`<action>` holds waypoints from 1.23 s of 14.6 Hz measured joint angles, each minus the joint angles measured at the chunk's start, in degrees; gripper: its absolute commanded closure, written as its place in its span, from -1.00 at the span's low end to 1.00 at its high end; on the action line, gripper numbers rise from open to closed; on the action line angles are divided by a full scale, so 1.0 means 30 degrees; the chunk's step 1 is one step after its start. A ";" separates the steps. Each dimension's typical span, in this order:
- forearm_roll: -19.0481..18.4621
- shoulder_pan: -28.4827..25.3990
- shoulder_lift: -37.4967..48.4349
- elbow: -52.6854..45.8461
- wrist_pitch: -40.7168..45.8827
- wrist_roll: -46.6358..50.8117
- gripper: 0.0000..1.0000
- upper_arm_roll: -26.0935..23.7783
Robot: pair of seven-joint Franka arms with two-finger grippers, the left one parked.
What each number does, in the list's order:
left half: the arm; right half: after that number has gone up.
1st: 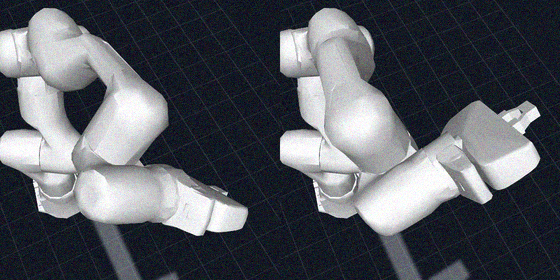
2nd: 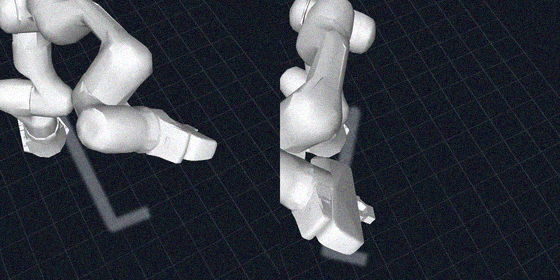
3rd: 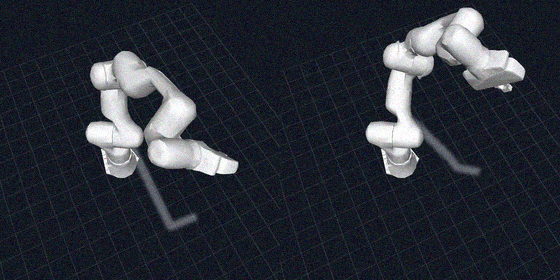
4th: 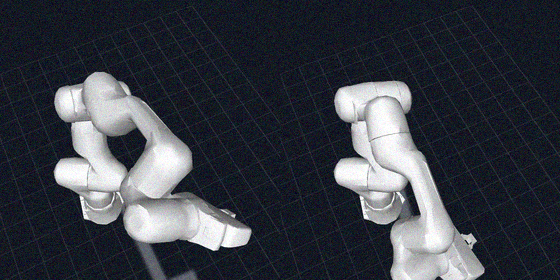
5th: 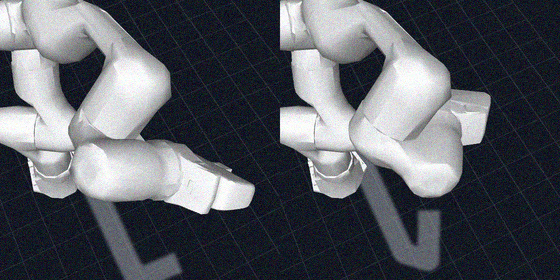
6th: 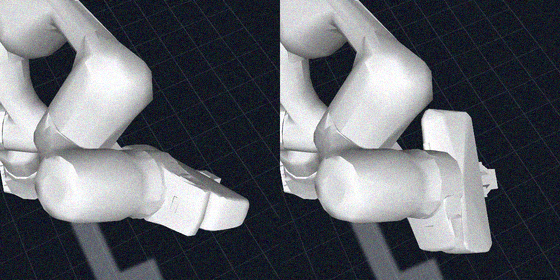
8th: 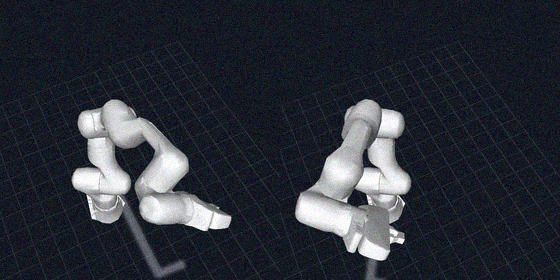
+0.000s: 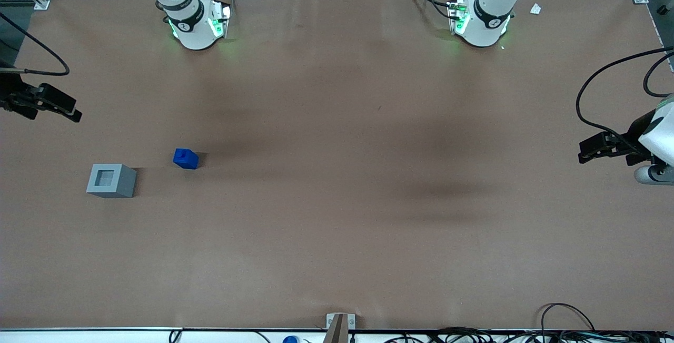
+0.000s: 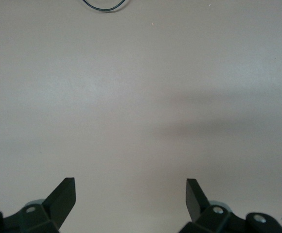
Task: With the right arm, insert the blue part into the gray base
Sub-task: 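Move the open right gripper down over the small blue block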
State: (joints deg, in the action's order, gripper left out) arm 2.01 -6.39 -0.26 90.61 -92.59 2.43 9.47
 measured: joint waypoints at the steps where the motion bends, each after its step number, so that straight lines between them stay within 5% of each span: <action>1: 0.0000 0.0000 0.0000 0.0001 0.0039 0.0000 -1.00 -0.0001; 10: 0.0004 0.0010 -0.1001 0.0277 -0.0094 0.0001 -1.00 0.0030; 18: 0.0153 -0.0355 -0.2180 0.4246 -0.3823 0.1174 -0.99 -0.0103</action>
State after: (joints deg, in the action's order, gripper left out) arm 2.47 -7.45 -6.80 103.34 -104.06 5.95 9.16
